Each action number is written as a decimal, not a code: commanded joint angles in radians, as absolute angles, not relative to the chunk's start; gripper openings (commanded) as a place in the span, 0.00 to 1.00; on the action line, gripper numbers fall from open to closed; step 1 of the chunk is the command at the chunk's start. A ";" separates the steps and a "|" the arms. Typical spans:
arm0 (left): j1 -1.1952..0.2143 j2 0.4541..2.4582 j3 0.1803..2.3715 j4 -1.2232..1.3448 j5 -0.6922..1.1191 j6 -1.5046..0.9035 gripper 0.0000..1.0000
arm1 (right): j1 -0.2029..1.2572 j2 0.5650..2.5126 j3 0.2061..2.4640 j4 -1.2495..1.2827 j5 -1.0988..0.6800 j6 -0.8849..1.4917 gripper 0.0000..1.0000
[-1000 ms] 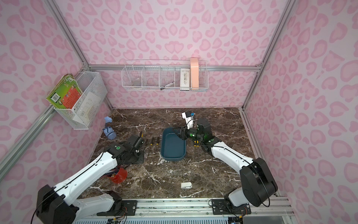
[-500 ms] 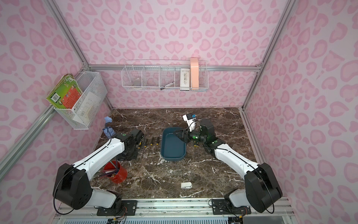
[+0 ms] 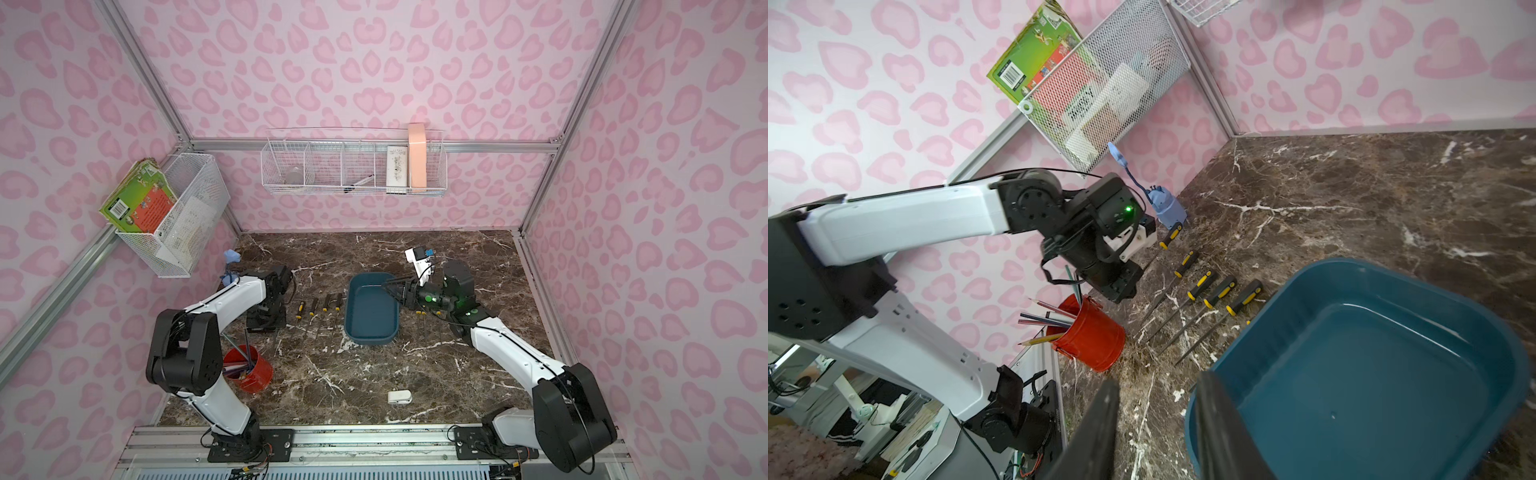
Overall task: Take the file tool out of the storage box
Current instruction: Place the file tool at the center of the board.
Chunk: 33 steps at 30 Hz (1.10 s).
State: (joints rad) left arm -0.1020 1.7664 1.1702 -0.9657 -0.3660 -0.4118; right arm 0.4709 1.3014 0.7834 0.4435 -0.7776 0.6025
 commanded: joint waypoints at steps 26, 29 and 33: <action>-0.057 1.931 1.250 -0.954 -0.423 -0.307 0.00 | 0.470 1.268 0.762 0.482 -0.783 0.613 0.32; -0.056 1.961 1.254 -0.957 -0.410 -0.306 0.00 | 0.469 1.275 0.765 0.482 -0.786 0.612 0.32; -0.055 1.984 1.262 -0.981 -0.451 -0.326 0.00 | 0.471 1.276 0.763 0.489 -0.792 0.620 0.32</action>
State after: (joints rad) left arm -0.0563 1.9690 1.2545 -0.9413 -0.4366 -0.3180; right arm 0.4694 1.2762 0.7597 0.4713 -0.7788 0.6231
